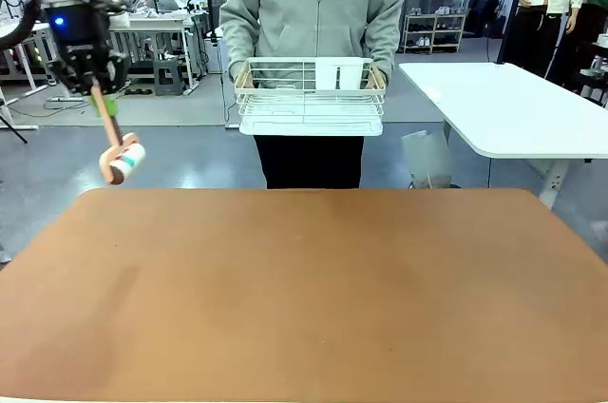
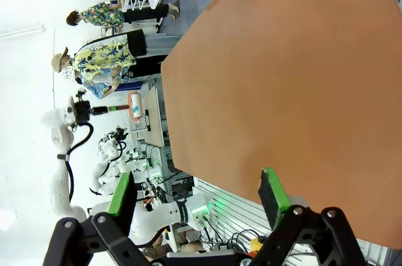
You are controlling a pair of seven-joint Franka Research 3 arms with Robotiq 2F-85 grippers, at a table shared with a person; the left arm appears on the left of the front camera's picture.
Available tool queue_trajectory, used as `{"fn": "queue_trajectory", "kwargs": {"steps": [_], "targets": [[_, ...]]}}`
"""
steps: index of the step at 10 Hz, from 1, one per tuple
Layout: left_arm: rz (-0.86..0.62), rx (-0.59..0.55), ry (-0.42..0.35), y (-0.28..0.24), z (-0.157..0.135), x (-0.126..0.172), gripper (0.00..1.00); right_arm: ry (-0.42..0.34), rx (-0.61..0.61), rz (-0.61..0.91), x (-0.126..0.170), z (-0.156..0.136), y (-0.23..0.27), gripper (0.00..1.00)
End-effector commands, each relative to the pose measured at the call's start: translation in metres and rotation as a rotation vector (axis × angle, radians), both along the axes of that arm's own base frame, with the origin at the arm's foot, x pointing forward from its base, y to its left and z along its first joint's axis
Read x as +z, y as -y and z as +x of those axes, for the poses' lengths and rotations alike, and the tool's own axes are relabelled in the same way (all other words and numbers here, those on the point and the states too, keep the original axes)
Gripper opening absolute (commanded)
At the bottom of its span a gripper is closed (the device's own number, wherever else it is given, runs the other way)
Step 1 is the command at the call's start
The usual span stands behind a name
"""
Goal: Clean the table.
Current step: Clean the table with the Lint Roller when the human lifts the Dish drying rack, then place the Lint Roller down when the Dish drying rack is positioned in the middle of the table.
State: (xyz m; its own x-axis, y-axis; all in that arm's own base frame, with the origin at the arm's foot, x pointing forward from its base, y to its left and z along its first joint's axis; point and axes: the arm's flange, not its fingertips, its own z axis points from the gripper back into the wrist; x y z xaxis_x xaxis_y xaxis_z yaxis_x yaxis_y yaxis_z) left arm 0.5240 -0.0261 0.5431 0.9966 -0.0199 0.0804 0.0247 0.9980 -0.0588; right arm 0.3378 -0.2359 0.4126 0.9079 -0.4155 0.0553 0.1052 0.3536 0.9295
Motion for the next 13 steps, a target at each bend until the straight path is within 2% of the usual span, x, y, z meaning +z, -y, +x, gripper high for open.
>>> {"fn": "queue_trajectory", "kwargs": {"steps": [1, 2, 4, 5, 6, 13], "targets": [[0.025, 0.021, 0.153, -0.007, -0.072, -0.018, 0.22, 0.009, 0.001, 0.002, 0.003, -0.001, 0.000, 1.00], [-0.008, 0.047, 0.189, -0.015, -0.090, -0.028, 0.22, 0.009, 0.001, 0.002, 0.003, -0.001, 0.000, 1.00], [-0.033, 0.070, 0.197, -0.025, -0.105, -0.039, 0.22, 0.009, 0.001, 0.002, 0.003, -0.001, 0.000, 1.00], [-0.032, 0.067, 0.206, -0.024, -0.102, -0.041, 0.22, 0.009, 0.001, 0.002, 0.003, -0.001, 0.000, 1.00], [-0.009, 0.050, 0.163, -0.022, -0.103, -0.034, 0.22, 0.009, 0.001, 0.002, 0.003, -0.001, 0.000, 1.00], [-0.009, 0.050, 0.163, -0.022, -0.103, -0.034, 0.22, 0.009, 0.001, 0.002, 0.003, -0.001, 0.000, 1.00]]}}
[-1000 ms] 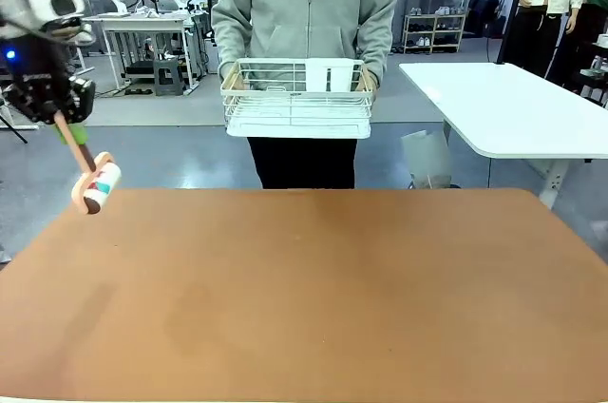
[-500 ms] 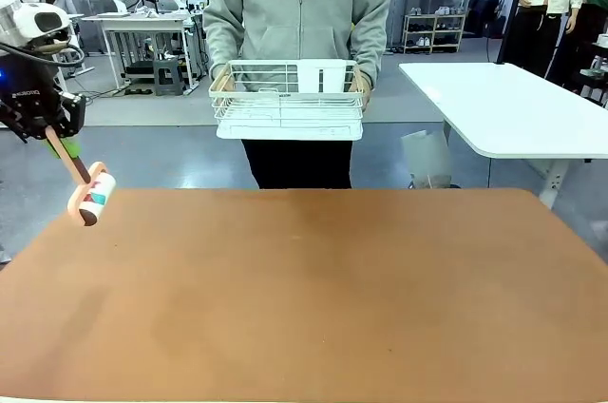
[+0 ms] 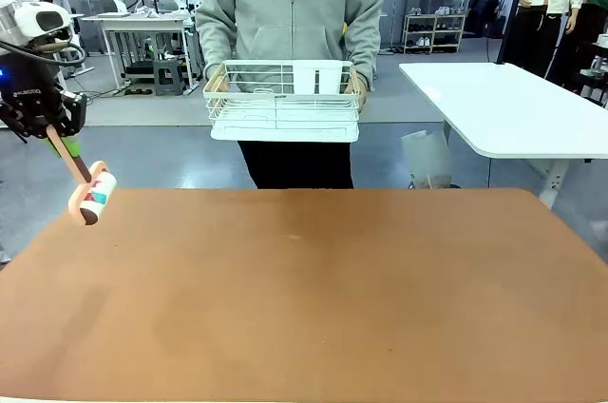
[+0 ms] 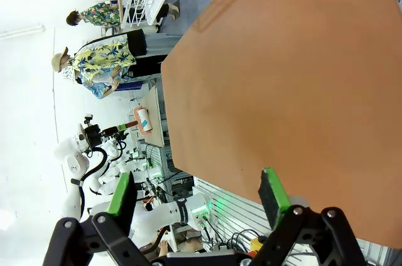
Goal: Clean the table.
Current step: Place the Lint Roller down when the Dish drying rack is positioned in the middle of the table.
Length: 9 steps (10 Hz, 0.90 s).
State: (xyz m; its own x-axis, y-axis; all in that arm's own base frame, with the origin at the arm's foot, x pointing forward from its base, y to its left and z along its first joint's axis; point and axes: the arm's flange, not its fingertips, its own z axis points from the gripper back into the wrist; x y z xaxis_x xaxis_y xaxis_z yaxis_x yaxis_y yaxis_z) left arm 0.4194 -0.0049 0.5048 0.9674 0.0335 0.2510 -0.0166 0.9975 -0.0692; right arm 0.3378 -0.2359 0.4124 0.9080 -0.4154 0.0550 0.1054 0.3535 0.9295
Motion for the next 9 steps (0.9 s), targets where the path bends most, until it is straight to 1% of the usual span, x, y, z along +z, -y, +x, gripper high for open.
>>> {"fn": "queue_trajectory", "kwargs": {"steps": [1, 9], "targets": [[0.002, -0.003, -0.010, -0.0009, 0.0019, 0.0045, 0.22, 0.010, 0.001, 0.001, 0.0029, -0.0008, -0.0004, 1.00], [0.002, -0.003, -0.010, -0.0009, 0.0019, 0.0045, 0.22, 0.010, 0.001, 0.001, 0.0029, -0.0008, -0.0004, 1.00]]}}
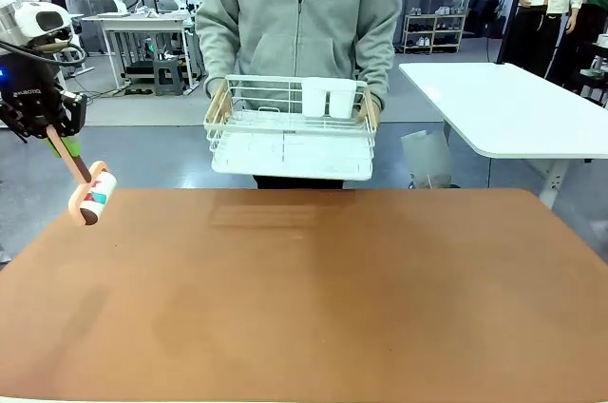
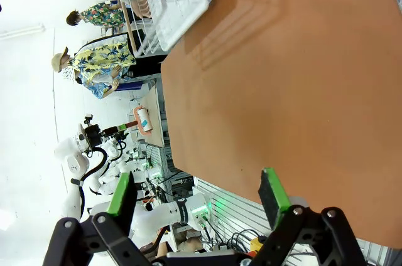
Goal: Clean the table.
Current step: Place the Lint Roller down when the Dish drying rack is positioned in the middle of the table.
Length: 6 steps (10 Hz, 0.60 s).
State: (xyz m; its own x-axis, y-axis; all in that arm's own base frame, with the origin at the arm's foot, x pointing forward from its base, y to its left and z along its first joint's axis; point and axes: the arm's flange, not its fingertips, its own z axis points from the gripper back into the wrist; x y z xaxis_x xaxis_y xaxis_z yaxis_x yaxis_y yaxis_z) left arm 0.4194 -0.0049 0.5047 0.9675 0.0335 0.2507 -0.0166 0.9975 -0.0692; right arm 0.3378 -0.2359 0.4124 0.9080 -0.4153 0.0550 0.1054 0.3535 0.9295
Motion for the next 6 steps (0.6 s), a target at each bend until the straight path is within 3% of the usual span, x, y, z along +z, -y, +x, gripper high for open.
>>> {"fn": "queue_trajectory", "kwargs": {"steps": [1, 6], "targets": [[0.002, -0.003, -0.010, -0.0009, 0.0018, 0.0046, 0.22, 0.010, 0.001, 0.001, 0.0029, -0.0008, -0.0004, 1.00], [0.002, -0.003, -0.010, -0.0009, 0.0018, 0.0046, 0.22, 0.010, 0.001, 0.001, 0.0029, -0.0008, -0.0004, 1.00]]}}
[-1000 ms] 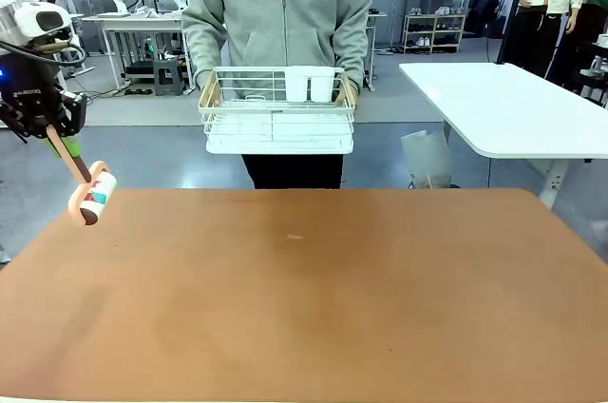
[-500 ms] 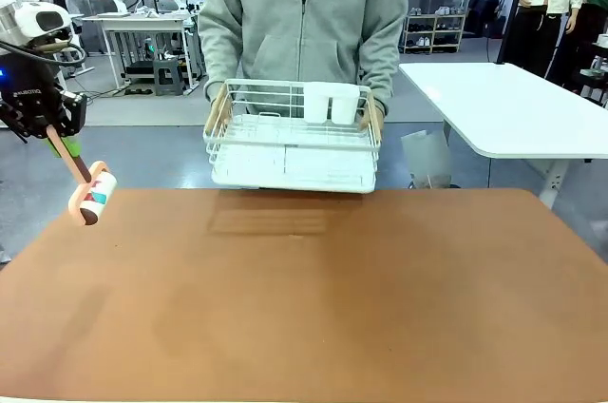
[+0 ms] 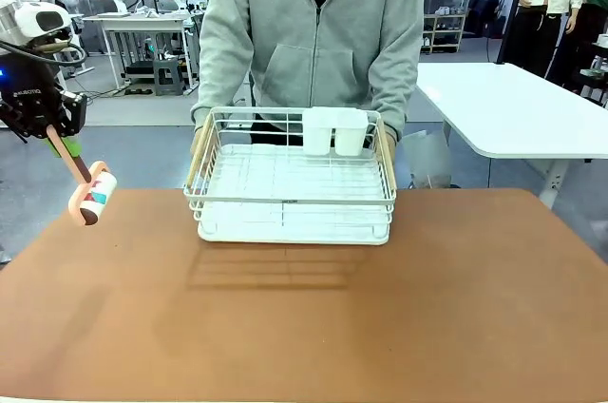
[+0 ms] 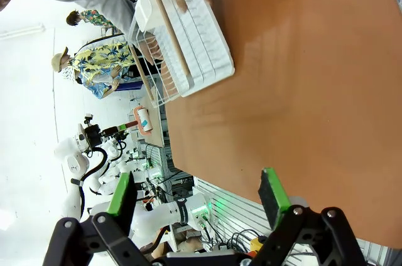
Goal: Clean the table.
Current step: Place the Lint Roller down when the Dish drying rack is positioned in the middle of the table.
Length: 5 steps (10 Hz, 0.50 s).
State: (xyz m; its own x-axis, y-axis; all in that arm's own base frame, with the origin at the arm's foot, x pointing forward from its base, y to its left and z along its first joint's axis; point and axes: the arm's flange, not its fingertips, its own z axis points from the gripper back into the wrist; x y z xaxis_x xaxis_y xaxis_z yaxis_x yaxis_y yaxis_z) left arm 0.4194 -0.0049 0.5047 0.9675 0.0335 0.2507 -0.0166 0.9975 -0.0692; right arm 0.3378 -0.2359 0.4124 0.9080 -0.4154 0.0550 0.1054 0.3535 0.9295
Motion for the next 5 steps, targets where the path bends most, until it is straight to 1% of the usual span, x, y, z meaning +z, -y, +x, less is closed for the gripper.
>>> {"fn": "queue_trajectory", "kwargs": {"steps": [1, 5], "targets": [[0.002, -0.003, -0.010, -0.0009, 0.0018, 0.0046, 0.22, 0.010, 0.001, 0.001, 0.0029, -0.0008, -0.0004, 1.00], [0.002, -0.003, -0.010, -0.0009, 0.0018, 0.0046, 0.22, 0.010, 0.001, 0.001, 0.0029, -0.0008, -0.0004, 1.00]]}}
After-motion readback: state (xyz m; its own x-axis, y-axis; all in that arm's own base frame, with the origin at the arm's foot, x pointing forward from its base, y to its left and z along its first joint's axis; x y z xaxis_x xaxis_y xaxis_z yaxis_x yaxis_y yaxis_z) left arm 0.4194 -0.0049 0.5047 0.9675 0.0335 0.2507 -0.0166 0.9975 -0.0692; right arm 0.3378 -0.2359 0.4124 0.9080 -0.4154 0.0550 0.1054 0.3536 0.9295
